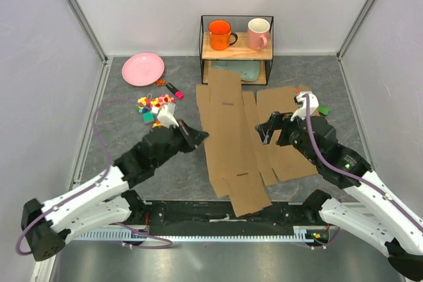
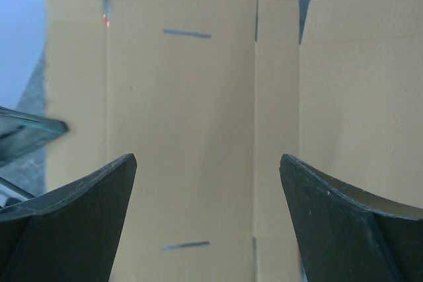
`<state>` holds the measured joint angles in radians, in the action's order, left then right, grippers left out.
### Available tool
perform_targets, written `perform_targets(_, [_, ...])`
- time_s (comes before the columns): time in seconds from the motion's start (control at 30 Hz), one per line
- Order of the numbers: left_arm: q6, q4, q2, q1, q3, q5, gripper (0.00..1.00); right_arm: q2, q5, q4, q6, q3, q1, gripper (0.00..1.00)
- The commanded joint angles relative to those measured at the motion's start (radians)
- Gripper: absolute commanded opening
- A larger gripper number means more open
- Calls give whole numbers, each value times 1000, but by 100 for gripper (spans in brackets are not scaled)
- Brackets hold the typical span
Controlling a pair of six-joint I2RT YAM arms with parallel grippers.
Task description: Fold the paper box
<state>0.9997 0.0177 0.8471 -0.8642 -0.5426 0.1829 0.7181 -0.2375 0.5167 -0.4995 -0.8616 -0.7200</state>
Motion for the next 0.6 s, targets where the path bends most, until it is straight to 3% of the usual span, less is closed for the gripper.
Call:
perform_targets(0.0, [-304, 298, -27, 4, -333, 3, 2, -14, -42, 20, 44, -180, -1, 98])
perform_targets(0.23, [-489, 619, 260, 2, -1064, -249, 2, -3, -118, 92, 93, -370, 1, 98])
perform_targets(0.4, [-552, 723, 368, 2, -1380, -471, 2, -11, -149, 147, 102, -482, 2, 98])
perform_targets(0.43, [-556, 734, 400, 2, -1461, -576, 2, -19, -157, 158, 105, -491, 2, 98])
perform_targets(0.57, [-535, 745, 455, 2, -1614, -752, 2, -25, -197, 189, 133, -556, 1, 98])
